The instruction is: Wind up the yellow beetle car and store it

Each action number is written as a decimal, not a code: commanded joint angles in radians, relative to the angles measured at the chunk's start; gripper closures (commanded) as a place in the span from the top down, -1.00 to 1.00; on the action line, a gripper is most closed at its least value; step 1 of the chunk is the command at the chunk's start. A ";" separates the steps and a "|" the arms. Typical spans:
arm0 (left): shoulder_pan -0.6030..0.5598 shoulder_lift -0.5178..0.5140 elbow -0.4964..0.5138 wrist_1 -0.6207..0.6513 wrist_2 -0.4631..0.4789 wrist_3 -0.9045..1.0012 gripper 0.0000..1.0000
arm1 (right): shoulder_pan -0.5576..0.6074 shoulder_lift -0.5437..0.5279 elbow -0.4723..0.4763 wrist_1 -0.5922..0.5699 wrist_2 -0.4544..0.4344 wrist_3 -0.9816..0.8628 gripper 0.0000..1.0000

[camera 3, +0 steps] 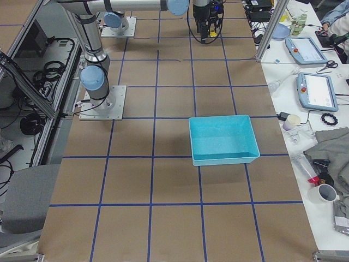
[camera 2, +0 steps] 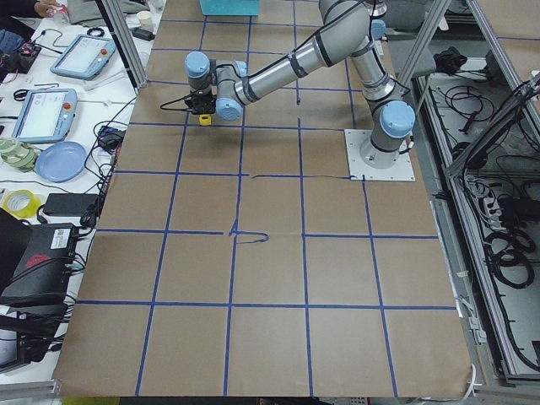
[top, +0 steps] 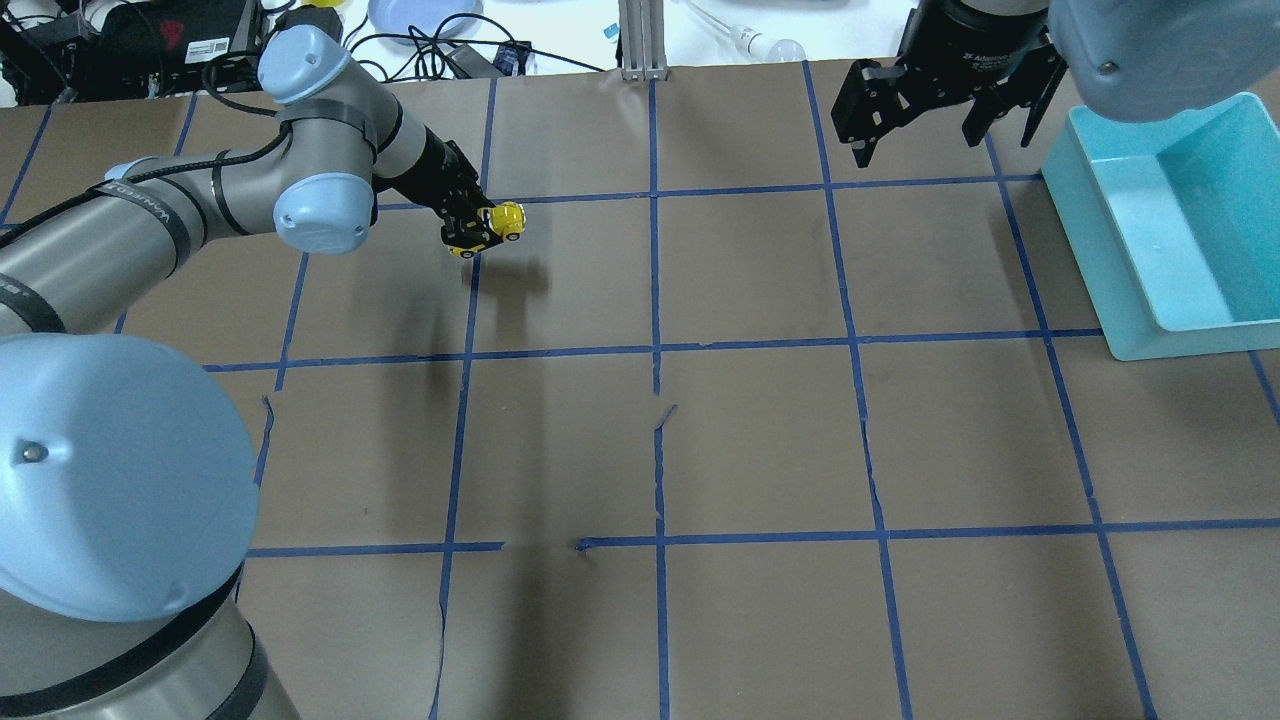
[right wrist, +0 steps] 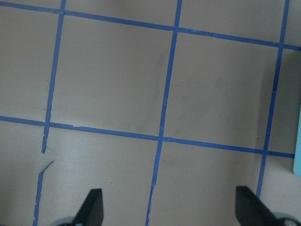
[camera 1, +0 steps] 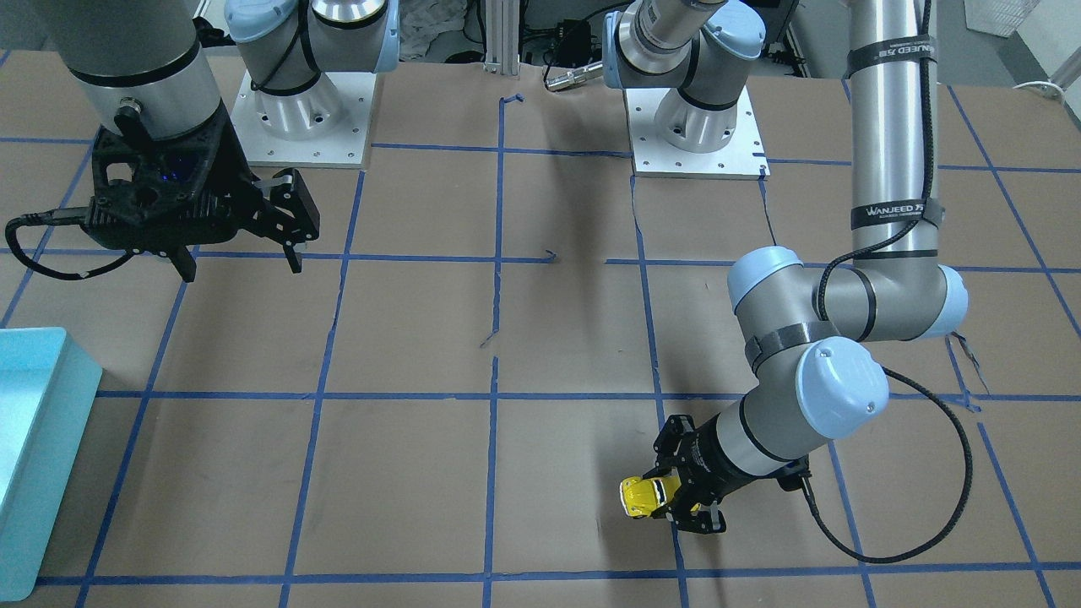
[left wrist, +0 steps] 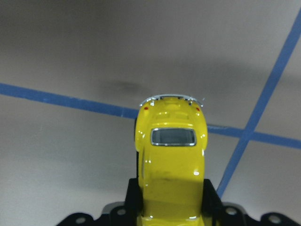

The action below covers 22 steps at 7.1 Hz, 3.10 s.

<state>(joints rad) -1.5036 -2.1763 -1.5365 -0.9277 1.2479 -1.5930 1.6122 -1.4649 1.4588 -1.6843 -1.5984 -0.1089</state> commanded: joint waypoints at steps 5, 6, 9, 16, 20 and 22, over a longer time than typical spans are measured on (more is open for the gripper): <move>0.014 -0.034 0.002 -0.036 0.021 0.214 -1.00 | 0.000 0.000 0.000 0.000 0.000 -0.002 1.00; 0.017 -0.042 0.006 -0.036 0.027 0.190 -1.00 | 0.000 0.000 0.000 0.000 0.000 -0.002 1.00; 0.057 -0.045 0.010 -0.034 0.090 0.199 -1.00 | 0.000 0.000 0.000 0.000 0.000 -0.002 1.00; 0.193 -0.045 0.010 -0.029 0.143 0.390 -1.00 | 0.000 0.000 0.000 0.000 0.000 0.000 1.00; 0.221 -0.053 0.004 -0.025 0.186 0.389 0.03 | 0.000 0.000 0.000 0.000 0.000 0.000 1.00; 0.221 -0.034 0.010 -0.022 0.183 0.392 0.70 | 0.002 0.000 0.000 0.000 0.000 0.000 1.00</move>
<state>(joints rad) -1.2826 -2.2227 -1.5290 -0.9518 1.4328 -1.2004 1.6126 -1.4649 1.4588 -1.6843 -1.5984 -0.1089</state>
